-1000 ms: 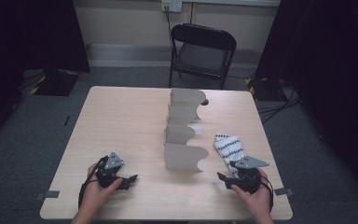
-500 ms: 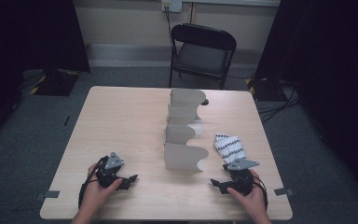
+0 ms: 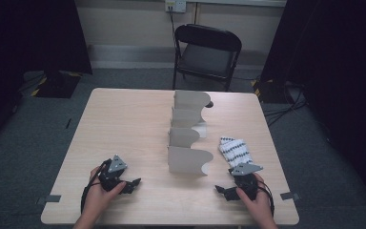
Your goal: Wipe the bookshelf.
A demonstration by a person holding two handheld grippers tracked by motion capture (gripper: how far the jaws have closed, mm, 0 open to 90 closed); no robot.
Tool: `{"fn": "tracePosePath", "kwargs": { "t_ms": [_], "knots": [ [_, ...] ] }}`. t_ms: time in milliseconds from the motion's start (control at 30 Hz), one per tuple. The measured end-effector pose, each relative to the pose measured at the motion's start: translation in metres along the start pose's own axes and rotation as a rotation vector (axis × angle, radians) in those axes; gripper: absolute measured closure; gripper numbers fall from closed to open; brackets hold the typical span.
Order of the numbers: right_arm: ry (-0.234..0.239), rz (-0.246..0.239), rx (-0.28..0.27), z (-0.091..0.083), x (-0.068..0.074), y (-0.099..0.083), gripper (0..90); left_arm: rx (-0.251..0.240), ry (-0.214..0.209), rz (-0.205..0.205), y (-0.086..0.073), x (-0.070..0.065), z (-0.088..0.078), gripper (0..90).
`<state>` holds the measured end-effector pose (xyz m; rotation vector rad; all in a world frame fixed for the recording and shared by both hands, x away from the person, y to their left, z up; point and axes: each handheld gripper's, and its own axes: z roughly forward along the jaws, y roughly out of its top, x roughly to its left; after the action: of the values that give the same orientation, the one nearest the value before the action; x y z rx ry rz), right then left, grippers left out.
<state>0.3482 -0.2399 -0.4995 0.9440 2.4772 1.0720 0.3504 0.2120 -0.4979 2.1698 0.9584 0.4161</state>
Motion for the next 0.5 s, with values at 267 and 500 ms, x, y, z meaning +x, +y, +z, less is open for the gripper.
{"fn": "tracePosePath", "kwargs": {
  "t_ms": [267, 500],
  "knots": [
    [-0.001, 0.003, -0.002, 0.000, 0.001, -0.001, 12.8, 0.011, -0.004, 0.022, 0.023, -0.002, -0.005, 19.1],
    [-0.002, 0.002, -0.003, -0.001, 0.001, -0.001, 12.8, -0.012, -0.040, -0.001, 0.045, -0.004, -0.008, 19.7]
  ]
}}
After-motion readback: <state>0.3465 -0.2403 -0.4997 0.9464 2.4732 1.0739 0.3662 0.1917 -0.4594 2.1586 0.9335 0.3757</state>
